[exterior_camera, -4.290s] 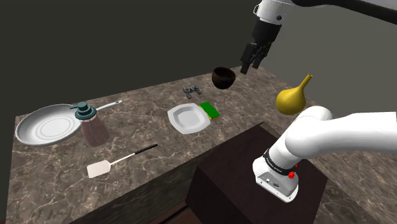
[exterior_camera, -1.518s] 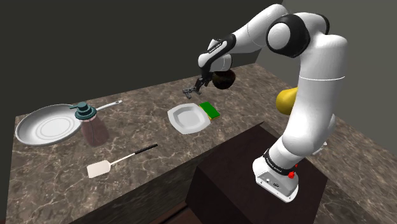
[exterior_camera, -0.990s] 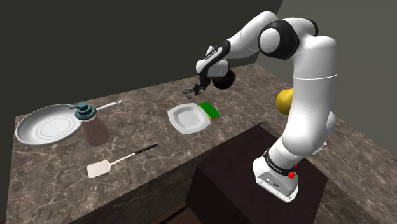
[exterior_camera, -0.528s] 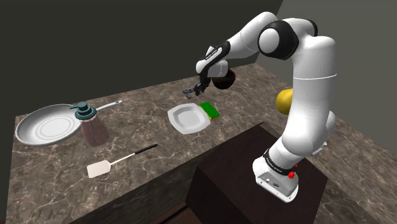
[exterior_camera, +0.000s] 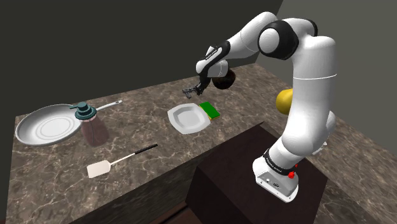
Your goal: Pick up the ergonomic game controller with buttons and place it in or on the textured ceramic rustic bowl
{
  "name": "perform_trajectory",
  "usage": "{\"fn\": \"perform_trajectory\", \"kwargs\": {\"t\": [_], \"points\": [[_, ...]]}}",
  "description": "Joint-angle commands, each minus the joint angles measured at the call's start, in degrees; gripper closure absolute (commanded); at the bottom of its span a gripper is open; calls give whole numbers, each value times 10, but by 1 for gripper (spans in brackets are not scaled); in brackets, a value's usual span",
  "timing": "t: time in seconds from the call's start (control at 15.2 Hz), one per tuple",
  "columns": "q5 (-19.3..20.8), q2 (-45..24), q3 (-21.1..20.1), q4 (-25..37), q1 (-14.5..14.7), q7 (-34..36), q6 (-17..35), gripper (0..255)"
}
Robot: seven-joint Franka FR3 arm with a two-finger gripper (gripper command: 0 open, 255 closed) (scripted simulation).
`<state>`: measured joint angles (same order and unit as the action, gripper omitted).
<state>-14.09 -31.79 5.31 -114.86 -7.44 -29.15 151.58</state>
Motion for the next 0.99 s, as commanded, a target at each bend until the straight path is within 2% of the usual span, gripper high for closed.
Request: {"fn": "perform_trajectory", "kwargs": {"t": [0.0, 0.92], "points": [[0, 0, 0, 0, 0, 0, 0, 255], [25, 84, 19, -5, 13, 23, -78, 255]]}}
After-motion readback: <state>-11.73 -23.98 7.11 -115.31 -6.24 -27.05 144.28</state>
